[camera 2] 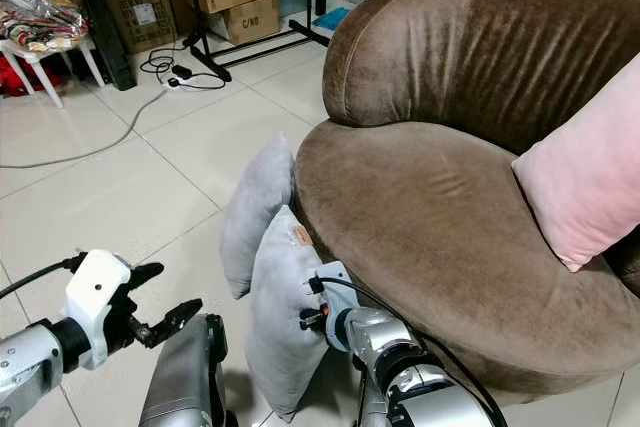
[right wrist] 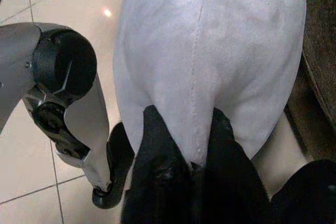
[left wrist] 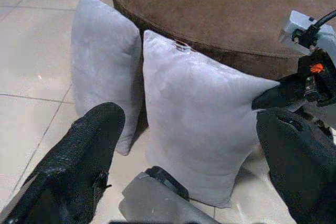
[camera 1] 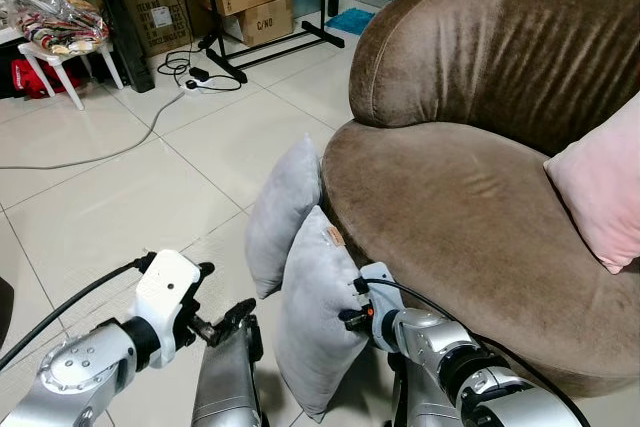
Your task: Move the pillow to the sofa from floor
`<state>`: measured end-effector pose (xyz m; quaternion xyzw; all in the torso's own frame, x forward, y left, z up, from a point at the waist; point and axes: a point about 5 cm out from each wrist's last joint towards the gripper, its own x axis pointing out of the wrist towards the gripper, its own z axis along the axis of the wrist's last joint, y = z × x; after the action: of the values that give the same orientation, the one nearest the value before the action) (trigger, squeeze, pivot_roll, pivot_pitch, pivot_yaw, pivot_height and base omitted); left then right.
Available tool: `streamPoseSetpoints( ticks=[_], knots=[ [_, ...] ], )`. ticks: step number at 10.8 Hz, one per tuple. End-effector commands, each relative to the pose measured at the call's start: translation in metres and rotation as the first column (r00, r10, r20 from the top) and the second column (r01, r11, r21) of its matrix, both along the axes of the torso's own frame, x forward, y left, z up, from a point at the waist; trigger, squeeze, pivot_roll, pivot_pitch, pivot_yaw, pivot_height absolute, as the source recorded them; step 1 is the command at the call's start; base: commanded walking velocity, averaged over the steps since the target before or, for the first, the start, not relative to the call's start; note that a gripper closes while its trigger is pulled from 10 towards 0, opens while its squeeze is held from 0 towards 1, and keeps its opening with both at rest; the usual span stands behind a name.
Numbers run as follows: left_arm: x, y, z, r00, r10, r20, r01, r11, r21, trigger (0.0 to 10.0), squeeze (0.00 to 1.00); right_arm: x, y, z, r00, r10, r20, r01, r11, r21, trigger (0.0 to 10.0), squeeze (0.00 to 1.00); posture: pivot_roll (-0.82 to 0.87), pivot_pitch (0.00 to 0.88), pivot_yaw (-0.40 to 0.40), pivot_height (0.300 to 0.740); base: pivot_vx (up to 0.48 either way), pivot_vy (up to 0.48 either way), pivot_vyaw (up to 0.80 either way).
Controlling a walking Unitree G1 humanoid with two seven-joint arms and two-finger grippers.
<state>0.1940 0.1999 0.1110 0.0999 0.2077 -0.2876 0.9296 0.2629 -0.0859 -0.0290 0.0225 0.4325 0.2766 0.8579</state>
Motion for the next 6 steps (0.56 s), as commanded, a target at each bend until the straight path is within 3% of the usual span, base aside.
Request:
streamPoseSetpoints(
  ticks=[1, 4, 6],
  knots=[
    [0.001, 0.001, 0.004, 1.000, 0.005, 0.022, -0.005, 1.000, 0.026, 10.0, 0.63, 0.010, 0.004, 0.010, 0.999, 0.002, 0.039, -0.004, 0.999, 0.050, 0.0, 0.00, 0.05, 0.000, -0.002, 0.515, 0.000, 0.000, 0.00],
    [0.002, 0.006, 0.006, 0.999, 0.031, 0.037, -0.033, 0.999, 0.031, 10.0, 0.63, 0.020, -0.002, 0.024, 0.996, -0.027, 0.088, 0.011, 0.984, 0.177, 0.0, 0.00, 0.05, 0.000, 0.003, 0.515, 0.000, 0.000, 0.00],
    [0.006, 0.012, 0.012, 0.994, 0.068, 0.080, -0.070, 0.997, 0.025, 10.0, 0.63, 0.026, -0.018, 0.059, 0.982, -0.049, 0.183, -0.018, 0.938, 0.346, 0.0, 0.00, 0.04, 0.000, 0.004, 0.515, 0.000, 0.000, 0.00]
  ],
)
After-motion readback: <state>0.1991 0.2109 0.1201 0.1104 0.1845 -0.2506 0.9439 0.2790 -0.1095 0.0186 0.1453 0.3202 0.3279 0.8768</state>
